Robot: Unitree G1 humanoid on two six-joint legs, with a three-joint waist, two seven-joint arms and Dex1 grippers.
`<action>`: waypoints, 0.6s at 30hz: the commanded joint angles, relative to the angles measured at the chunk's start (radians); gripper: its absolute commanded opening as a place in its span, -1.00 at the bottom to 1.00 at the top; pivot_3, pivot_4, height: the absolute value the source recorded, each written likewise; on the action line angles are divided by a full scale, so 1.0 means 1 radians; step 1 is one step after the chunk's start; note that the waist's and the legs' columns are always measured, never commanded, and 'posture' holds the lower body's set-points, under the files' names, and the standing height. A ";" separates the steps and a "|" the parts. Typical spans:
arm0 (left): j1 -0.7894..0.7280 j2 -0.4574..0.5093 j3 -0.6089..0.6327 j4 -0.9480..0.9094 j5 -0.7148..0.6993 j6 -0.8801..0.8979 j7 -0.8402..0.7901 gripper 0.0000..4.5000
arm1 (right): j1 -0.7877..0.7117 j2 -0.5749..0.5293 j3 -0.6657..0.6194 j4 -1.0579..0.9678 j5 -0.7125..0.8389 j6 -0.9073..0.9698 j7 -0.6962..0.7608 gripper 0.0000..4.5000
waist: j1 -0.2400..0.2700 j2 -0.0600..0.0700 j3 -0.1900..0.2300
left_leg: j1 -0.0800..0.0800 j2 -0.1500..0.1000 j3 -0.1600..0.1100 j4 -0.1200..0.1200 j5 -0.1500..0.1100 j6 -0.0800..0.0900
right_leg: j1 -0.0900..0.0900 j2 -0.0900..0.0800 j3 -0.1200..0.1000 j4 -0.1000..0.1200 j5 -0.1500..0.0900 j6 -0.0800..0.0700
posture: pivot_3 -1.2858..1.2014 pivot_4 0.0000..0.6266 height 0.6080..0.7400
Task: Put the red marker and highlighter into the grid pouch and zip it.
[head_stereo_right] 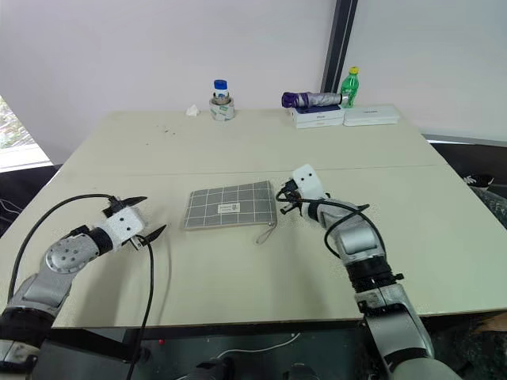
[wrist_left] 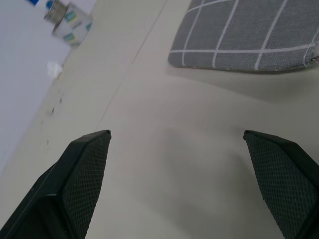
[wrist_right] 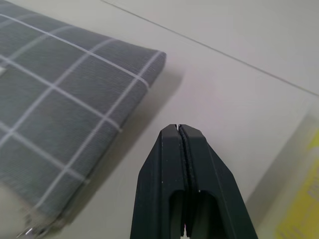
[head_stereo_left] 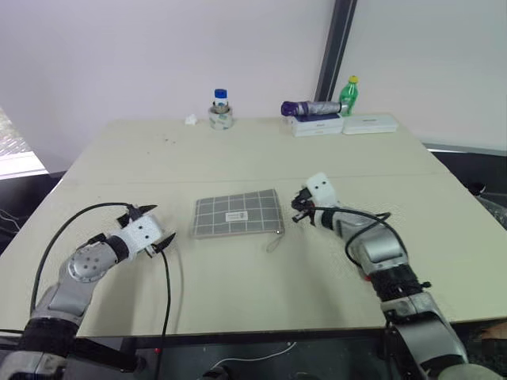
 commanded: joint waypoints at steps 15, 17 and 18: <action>-0.297 -0.033 -0.210 0.443 0.226 -0.410 0.043 1.00 | -0.111 0.113 0.024 0.200 -0.053 -0.089 0.033 -0.99 | -0.003 0.001 0.000 | 0.001 -0.001 0.001 0.003 0.001 -0.001 | 0.000 0.002 0.000 0.006 0.000 0.000 | 0.03 -0.52 1.00; -0.308 -0.037 -0.216 0.459 0.227 -0.428 0.040 1.00 | -0.120 0.122 0.037 0.222 -0.068 -0.106 0.042 -0.99 | -0.003 0.001 0.000 | 0.001 -0.001 0.001 0.003 0.001 -0.001 | 0.000 0.002 0.000 0.006 0.000 0.000 | 0.03 -0.52 1.00; -0.312 -0.039 -0.217 0.464 0.226 -0.436 0.038 1.00 | -0.124 0.125 0.043 0.233 -0.075 -0.115 0.046 -0.99 | -0.005 0.001 0.000 | 0.001 -0.001 0.001 0.003 0.001 -0.001 | 0.000 0.002 0.000 0.006 0.000 0.000 | 0.03 -0.52 1.00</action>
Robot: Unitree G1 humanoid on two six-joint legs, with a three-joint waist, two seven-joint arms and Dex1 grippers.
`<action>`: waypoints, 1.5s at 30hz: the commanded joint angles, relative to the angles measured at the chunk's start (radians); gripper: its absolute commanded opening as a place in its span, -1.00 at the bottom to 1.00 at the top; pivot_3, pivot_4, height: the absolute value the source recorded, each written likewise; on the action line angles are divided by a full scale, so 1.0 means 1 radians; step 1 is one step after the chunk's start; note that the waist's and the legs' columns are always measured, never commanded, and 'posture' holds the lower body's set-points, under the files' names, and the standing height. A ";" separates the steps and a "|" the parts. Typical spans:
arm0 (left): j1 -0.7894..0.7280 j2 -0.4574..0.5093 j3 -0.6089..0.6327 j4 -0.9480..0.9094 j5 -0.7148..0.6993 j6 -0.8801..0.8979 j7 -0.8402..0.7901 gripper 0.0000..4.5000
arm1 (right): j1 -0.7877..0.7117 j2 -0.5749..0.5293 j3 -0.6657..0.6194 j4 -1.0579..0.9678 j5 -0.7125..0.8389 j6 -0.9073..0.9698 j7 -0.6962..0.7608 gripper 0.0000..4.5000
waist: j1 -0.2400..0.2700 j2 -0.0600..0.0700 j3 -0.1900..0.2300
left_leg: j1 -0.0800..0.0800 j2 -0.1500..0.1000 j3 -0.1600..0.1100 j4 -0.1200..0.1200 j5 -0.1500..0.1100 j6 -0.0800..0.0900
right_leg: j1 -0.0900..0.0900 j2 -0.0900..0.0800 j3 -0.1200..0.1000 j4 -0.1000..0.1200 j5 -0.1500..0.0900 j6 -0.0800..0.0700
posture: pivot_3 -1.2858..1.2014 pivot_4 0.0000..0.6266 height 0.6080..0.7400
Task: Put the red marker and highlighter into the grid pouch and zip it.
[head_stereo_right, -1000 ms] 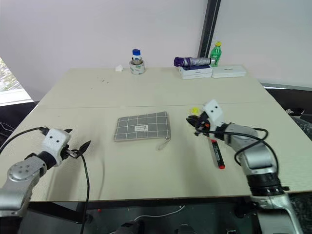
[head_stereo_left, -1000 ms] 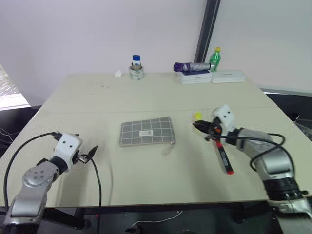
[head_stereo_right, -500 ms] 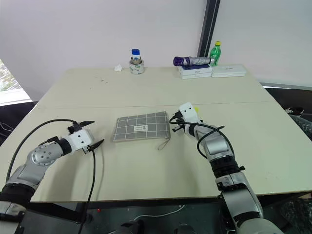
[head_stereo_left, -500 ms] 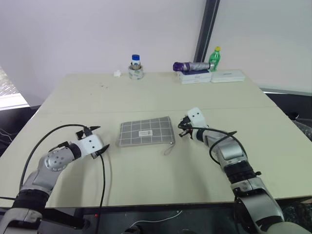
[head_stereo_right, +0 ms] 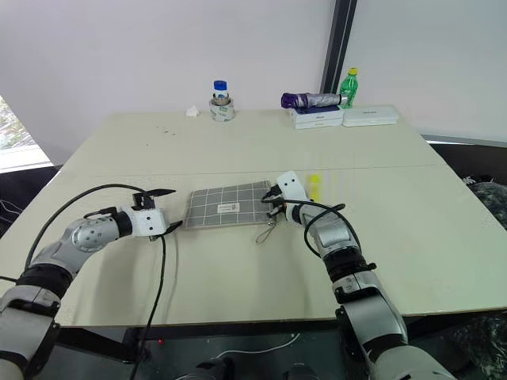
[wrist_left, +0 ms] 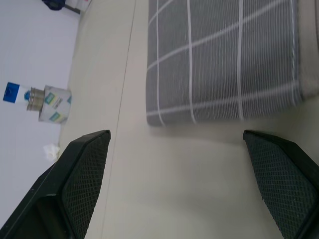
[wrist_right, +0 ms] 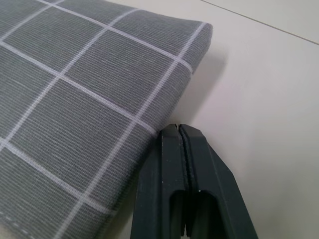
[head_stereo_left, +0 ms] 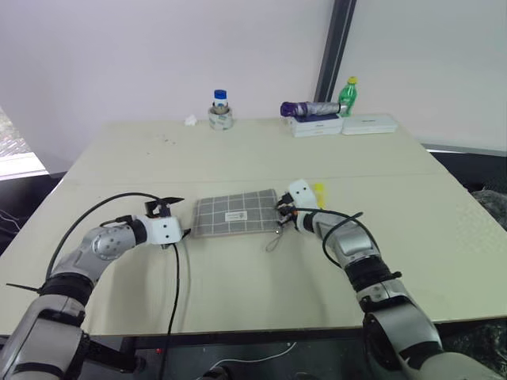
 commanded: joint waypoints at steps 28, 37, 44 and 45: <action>0.287 -0.012 0.083 -0.438 -0.373 0.221 -0.270 -0.97 | -0.056 0.039 0.048 0.043 -0.098 -0.146 0.054 -1.00 | -0.028 0.000 0.000 | 0.000 0.001 0.000 0.000 0.001 -0.001 | -0.006 0.000 0.004 0.008 0.000 0.000 | 0.03 -0.52 1.00; 0.442 -0.071 0.300 -0.886 -0.675 0.793 -0.168 -1.00 | 0.024 -0.115 -0.033 -0.312 -0.021 -0.059 0.146 -0.61 | -0.027 0.000 0.000 | -0.002 0.003 0.000 0.000 0.002 -0.002 | -0.010 0.000 0.005 0.011 0.000 0.000 | 0.03 -0.52 1.00; 0.492 -0.120 0.338 -1.062 -0.714 0.978 -0.092 -1.00 | 0.101 -0.146 -0.096 -0.571 0.105 0.159 0.189 0.95 | -0.026 0.000 0.000 | -0.002 0.003 0.000 0.000 0.002 -0.002 | -0.009 0.001 0.005 0.011 -0.001 -0.001 | 0.03 -0.52 1.00; 0.492 -0.129 0.333 -1.075 -0.713 0.992 -0.085 -1.00 | 0.109 -0.140 -0.089 -0.593 0.108 0.165 0.183 0.95 | -0.026 0.000 0.000 | -0.002 0.003 0.000 0.000 0.002 -0.002 | -0.009 0.001 0.005 0.011 -0.001 -0.001 | 0.03 -0.52 1.00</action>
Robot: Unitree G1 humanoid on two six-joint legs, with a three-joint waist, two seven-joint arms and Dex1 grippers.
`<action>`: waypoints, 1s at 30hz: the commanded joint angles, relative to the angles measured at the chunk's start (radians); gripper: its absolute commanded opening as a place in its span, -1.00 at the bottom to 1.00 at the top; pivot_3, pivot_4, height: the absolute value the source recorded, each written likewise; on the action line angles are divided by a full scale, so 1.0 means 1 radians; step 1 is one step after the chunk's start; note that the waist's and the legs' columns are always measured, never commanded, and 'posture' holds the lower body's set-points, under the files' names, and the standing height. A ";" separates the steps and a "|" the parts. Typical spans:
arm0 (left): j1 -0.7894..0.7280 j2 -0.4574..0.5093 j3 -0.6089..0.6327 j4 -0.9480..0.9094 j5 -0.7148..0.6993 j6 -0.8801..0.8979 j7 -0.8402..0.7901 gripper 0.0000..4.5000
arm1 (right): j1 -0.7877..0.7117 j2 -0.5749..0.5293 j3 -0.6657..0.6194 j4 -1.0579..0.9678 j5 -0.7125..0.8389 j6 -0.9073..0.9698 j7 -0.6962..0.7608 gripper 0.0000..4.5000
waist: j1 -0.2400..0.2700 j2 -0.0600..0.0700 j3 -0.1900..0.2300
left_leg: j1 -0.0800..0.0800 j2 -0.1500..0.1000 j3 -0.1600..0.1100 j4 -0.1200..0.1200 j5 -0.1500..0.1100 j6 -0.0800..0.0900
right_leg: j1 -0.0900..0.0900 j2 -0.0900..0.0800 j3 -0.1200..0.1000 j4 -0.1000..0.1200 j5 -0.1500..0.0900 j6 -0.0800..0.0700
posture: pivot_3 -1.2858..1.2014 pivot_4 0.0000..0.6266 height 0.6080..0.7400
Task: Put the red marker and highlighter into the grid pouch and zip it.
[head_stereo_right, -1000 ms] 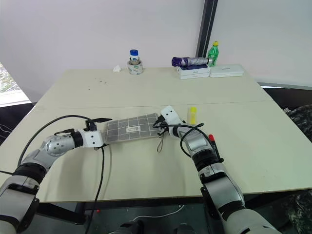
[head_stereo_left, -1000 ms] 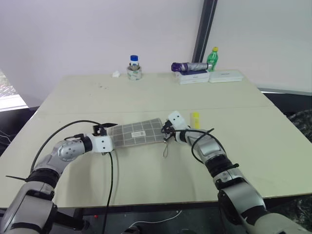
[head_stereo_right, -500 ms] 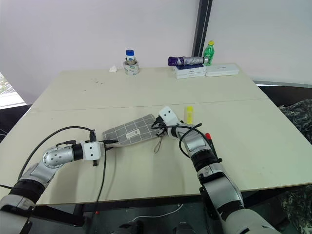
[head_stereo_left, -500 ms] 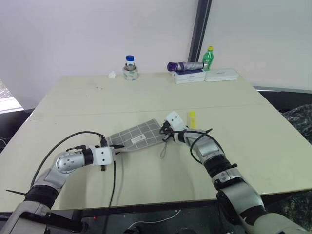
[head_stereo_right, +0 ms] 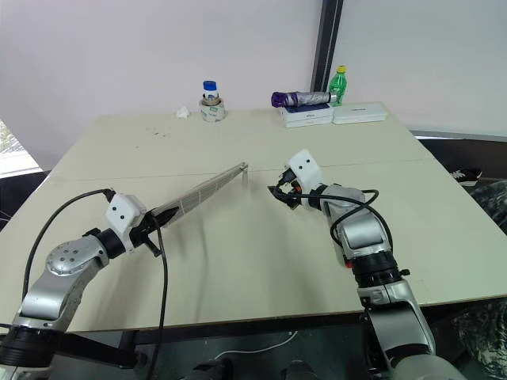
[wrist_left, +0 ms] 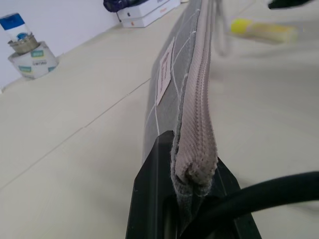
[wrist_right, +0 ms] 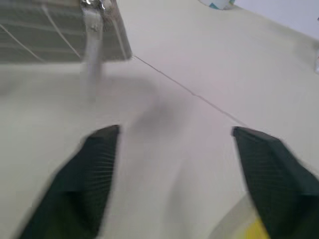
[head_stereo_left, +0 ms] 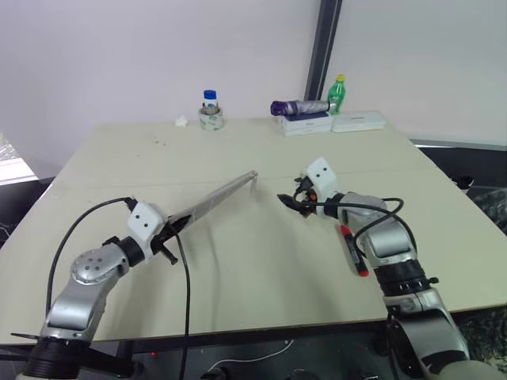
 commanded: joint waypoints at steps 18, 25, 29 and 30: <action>0.010 -0.078 -0.012 -0.161 -0.010 0.119 0.021 -1.00 | -0.089 0.106 0.010 0.085 0.033 -0.052 -0.092 0.95 | 0.001 0.000 0.000 | 0.000 -0.001 0.000 0.000 0.000 0.000 | 0.000 0.000 0.000 0.000 0.000 0.000 | 0.03 -0.52 1.00; 0.023 -0.080 -0.010 -0.174 -0.010 0.128 0.008 -1.00 | -0.099 0.119 0.009 0.115 0.048 -0.072 -0.083 -0.34 | 0.002 0.000 0.000 | 0.000 0.000 0.000 0.000 0.000 0.000 | 0.000 0.000 0.000 0.000 0.000 0.000 | 0.03 -0.52 1.00; 0.024 -0.086 -0.011 -0.170 -0.002 0.130 0.018 -1.00 | -0.077 0.118 0.028 0.058 0.061 -0.047 -0.053 -0.97 | 0.002 0.000 0.000 | 0.000 -0.001 0.000 0.000 0.000 0.000 | 0.000 0.000 0.000 0.000 0.000 0.000 | 0.03 -0.52 1.00; 0.022 -0.090 -0.013 -0.167 0.000 0.130 0.022 -1.00 | -0.066 0.119 0.042 0.028 0.066 -0.035 -0.037 -0.97 | 0.002 0.000 0.000 | 0.000 -0.001 0.000 0.000 0.000 0.000 | 0.000 0.000 0.000 0.000 0.000 0.000 | 0.03 -0.52 1.00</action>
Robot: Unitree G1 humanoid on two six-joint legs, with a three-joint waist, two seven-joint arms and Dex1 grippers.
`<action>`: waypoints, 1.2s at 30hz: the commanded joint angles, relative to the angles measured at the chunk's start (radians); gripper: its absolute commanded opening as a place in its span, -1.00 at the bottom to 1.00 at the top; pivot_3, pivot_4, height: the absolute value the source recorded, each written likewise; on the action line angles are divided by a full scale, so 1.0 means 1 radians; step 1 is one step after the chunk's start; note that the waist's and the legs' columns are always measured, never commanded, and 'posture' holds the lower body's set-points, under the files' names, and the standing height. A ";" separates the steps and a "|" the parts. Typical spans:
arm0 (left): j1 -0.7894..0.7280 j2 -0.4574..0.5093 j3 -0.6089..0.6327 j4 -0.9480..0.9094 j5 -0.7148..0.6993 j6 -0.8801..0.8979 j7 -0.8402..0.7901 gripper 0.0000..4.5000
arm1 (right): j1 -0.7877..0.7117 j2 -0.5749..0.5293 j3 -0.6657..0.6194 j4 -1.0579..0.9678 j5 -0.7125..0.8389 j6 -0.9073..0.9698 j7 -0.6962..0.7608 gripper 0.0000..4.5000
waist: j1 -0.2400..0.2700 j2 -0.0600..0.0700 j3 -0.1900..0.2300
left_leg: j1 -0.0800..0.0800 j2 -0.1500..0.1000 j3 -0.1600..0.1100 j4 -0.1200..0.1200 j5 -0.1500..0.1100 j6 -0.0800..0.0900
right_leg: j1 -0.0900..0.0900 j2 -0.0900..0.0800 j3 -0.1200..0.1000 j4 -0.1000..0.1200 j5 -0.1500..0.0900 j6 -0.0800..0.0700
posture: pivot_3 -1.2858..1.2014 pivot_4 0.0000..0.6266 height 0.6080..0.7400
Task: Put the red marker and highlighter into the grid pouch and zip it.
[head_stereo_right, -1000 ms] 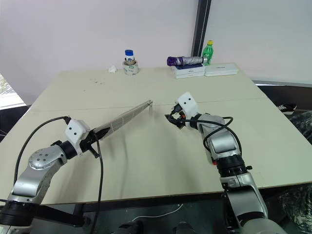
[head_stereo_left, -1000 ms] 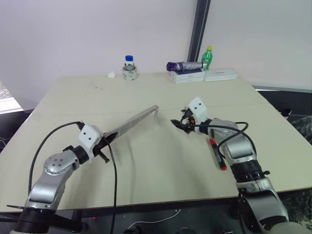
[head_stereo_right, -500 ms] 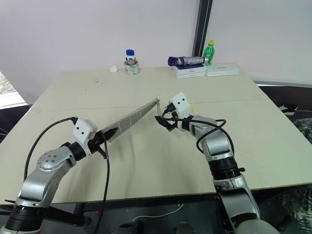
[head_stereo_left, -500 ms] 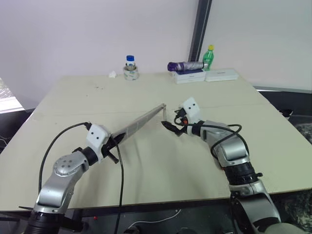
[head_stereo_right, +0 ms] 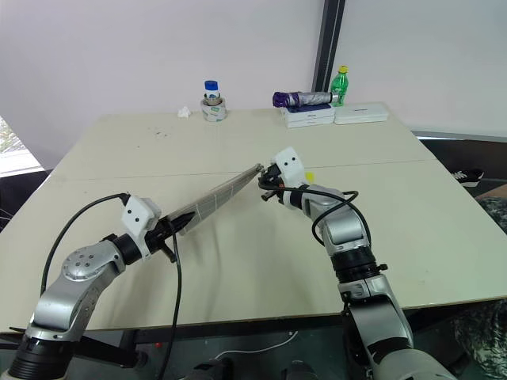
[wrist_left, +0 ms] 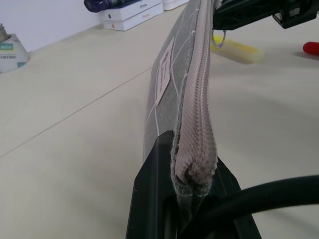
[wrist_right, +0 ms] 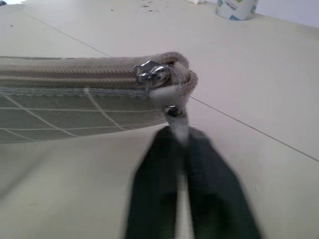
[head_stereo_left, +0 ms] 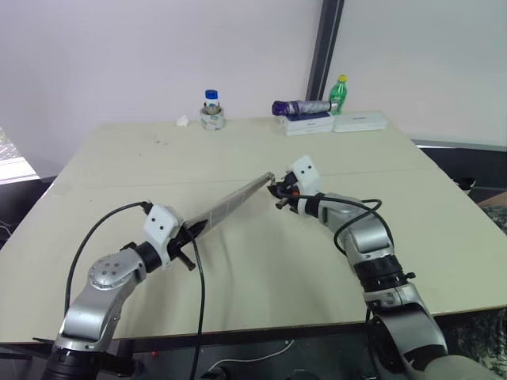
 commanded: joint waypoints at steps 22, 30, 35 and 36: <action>-0.030 -0.157 -0.068 -0.026 0.084 -0.003 0.138 -1.00 | 0.069 0.161 0.334 -0.436 0.047 0.206 0.089 -0.97 | 0.003 -0.001 0.000 | 0.000 0.000 -0.001 0.000 0.000 0.000 | 0.000 0.000 0.000 0.000 0.000 0.000 | 0.03 -0.52 1.00; -0.048 -0.143 -0.007 0.007 0.158 -0.038 0.230 -1.00 | 0.090 -0.054 0.164 -0.457 0.039 0.245 0.073 0.59 | 0.008 -0.001 0.000 | 0.000 -0.001 -0.001 0.001 0.000 0.000 | 0.001 0.000 -0.001 -0.001 0.000 0.000 | 0.03 -0.52 1.00; -0.055 -0.124 -0.024 0.036 0.214 -0.079 0.246 -1.00 | 0.077 -0.125 0.034 -0.308 -0.017 0.259 -0.066 0.81 | 0.011 -0.001 0.000 | 0.000 -0.001 -0.001 0.000 0.000 0.000 | 0.001 0.000 0.000 -0.001 0.000 0.000 | 0.03 -0.52 1.00; -0.057 -0.125 -0.029 0.046 0.222 -0.086 0.248 -1.00 | 0.073 -0.124 0.007 -0.271 -0.025 0.257 -0.099 0.81 | 0.010 -0.001 0.000 | 0.000 -0.001 -0.001 0.000 0.000 0.000 | 0.001 0.000 0.000 -0.001 0.000 0.000 | 0.03 -0.52 1.00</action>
